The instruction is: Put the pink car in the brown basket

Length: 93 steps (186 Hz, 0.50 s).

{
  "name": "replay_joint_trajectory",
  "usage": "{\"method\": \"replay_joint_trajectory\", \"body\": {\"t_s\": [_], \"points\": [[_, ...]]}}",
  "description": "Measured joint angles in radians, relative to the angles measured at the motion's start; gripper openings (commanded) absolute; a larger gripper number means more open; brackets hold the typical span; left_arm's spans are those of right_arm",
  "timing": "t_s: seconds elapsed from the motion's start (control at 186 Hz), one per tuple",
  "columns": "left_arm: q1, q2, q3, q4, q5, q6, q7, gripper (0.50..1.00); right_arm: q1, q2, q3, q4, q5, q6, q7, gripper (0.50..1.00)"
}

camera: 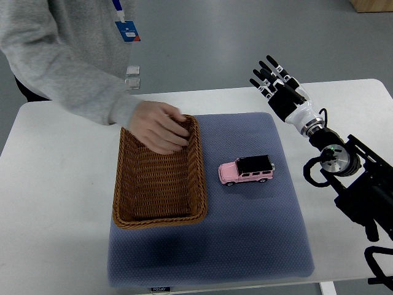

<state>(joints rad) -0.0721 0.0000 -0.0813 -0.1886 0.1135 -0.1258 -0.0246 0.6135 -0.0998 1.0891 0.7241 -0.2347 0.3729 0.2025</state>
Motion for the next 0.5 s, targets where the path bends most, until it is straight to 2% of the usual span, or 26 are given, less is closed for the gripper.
{"method": "replay_joint_trajectory", "body": {"t_s": [0.366, 0.5], "points": [[0.000, 0.000, 0.000, 0.000, 0.000, 0.000, -0.001, 1.000, 0.011, -0.023, -0.014, 0.006, -0.061, 0.008, -0.003, 0.913], [0.000, 0.000, -0.001, 0.001, 0.000, 0.000, -0.001, 1.000, 0.047, -0.125, -0.126, 0.075, -0.288, 0.009, -0.011, 0.913]]}}
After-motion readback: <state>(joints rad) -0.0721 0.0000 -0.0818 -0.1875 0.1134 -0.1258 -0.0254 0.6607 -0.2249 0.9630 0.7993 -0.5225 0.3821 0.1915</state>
